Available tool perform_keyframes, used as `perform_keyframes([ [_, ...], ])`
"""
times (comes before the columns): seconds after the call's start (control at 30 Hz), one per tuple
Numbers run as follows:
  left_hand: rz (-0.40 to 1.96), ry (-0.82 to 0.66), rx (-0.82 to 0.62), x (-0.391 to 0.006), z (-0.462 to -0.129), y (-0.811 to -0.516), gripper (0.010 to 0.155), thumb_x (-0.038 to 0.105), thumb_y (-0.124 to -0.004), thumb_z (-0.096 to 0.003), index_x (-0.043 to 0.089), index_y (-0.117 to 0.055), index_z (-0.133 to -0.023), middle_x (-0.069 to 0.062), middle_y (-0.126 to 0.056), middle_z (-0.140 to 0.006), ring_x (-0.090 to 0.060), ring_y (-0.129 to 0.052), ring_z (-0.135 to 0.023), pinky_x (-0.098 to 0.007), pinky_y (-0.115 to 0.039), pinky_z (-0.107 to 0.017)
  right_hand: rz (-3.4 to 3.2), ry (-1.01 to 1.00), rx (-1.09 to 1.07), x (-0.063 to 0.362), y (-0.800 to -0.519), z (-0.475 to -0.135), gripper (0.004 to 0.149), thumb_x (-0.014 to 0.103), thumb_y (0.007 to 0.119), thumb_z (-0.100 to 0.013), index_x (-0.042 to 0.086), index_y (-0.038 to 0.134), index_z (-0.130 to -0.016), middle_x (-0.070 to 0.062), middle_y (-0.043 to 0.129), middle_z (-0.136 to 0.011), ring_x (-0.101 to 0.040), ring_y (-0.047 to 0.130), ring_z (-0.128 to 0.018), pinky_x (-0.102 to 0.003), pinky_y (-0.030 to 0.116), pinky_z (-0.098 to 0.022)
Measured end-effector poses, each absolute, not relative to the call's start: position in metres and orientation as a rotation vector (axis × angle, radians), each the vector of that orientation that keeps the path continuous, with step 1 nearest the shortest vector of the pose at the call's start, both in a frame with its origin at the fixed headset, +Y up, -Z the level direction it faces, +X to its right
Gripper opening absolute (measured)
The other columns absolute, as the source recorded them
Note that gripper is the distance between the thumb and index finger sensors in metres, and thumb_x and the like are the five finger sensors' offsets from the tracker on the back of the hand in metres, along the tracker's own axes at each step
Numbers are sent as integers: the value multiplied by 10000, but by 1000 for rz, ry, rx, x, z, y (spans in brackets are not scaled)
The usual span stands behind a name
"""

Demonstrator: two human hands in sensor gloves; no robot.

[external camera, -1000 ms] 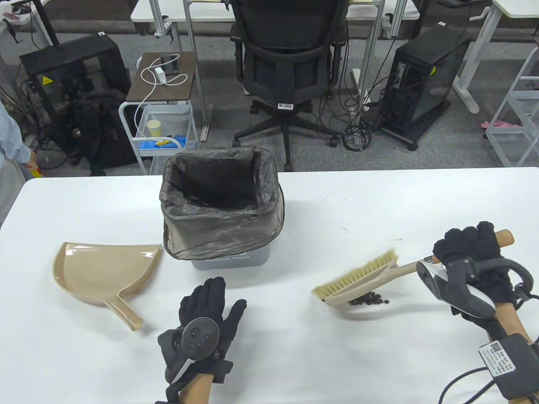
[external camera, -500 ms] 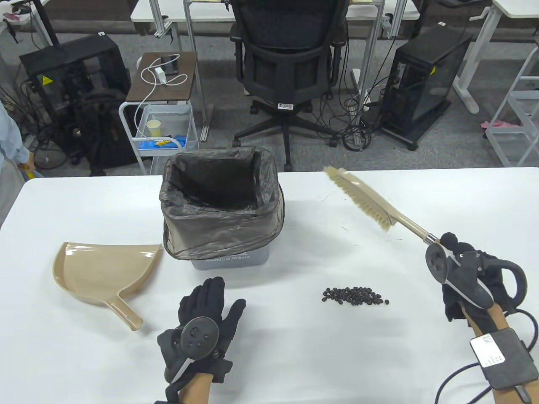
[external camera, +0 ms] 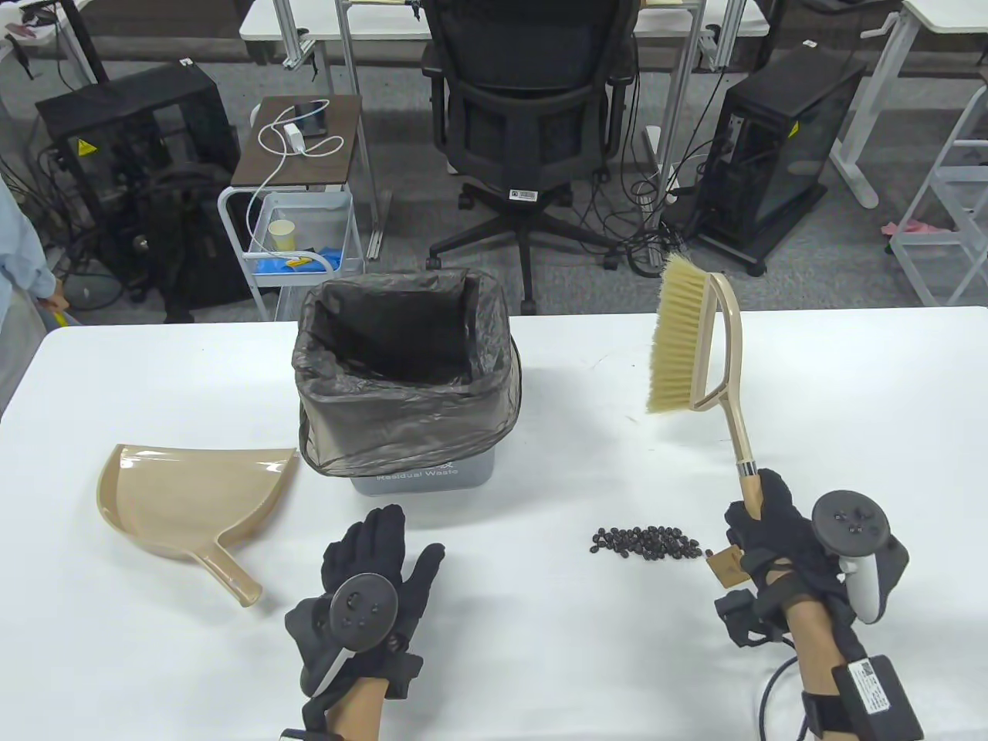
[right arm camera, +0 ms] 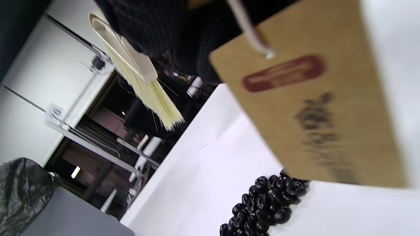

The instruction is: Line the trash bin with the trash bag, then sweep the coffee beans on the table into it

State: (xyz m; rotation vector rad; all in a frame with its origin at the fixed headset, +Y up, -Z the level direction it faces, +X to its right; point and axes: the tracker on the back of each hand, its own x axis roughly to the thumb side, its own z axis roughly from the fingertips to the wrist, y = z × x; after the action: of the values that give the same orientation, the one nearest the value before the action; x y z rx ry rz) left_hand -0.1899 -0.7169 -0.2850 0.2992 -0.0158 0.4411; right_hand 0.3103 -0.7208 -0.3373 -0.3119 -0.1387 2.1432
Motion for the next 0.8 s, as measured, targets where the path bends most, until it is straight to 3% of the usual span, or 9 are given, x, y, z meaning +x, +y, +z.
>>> perform_keyframes([
  [0.17, 454, 199, 387, -231, -287, -707, 774, 636, -668, -578, 162, -456, -1152, -142, -538, -1223, -419, -521, -1107, -674, -401, -787, 2238, -207, -315, 310, -716, -328, 719, 292, 799, -422, 133, 437, -1023, -35, 842, -776, -236, 968, -435, -449, 799, -392],
  [0.33, 526, 457, 313, -287, -289, -721, 809, 637, -662, -586, 174, -358, -1176, -129, -186, -1270, -397, -103, -1149, -670, -224, -808, 2269, -180, -323, 311, -723, -322, 718, 289, 805, -419, 127, 449, -1021, -43, 848, -775, -240, 970, -430, -451, 798, -389],
  [0.5, 607, 660, 236, -326, -289, -739, 878, 637, -670, -595, 156, -221, -1176, -128, -14, -1233, -406, 60, -1097, -666, -121, -794, 2220, -128, -360, 319, -728, -321, 712, 290, 813, -415, 122, 472, -1016, -51, 861, -768, -244, 976, -420, -452, 801, -381],
  [0.63, 743, 709, 141, -344, -294, -756, 976, 653, -684, -593, 140, -58, -1139, -152, 38, -1204, -477, -54, -1115, -691, -224, -794, 2215, -151, -391, 324, -730, -320, 712, 296, 807, -419, 121, 464, -1018, -48, 857, -770, -239, 975, -420, -448, 802, -381],
  [0.7, 762, 737, 75, -348, -297, -765, 1004, 604, -718, -599, 112, -7, -1110, -182, 66, -1174, -527, -262, -1119, -689, -376, -783, 2221, -160, -398, 325, -731, -321, 710, 296, 806, -420, 123, 463, -1017, -48, 855, -772, -239, 975, -421, -449, 801, -382],
  [0.8, 775, 754, 39, -348, -301, -768, 976, 449, -745, -615, 62, 23, -1076, -247, 43, -1143, -466, -555, -1066, -604, -572, -738, 2219, -139, -394, 325, -731, -322, 713, 292, 810, -417, 121, 465, -1017, -50, 857, -771, -241, 975, -421, -451, 801, -381],
])
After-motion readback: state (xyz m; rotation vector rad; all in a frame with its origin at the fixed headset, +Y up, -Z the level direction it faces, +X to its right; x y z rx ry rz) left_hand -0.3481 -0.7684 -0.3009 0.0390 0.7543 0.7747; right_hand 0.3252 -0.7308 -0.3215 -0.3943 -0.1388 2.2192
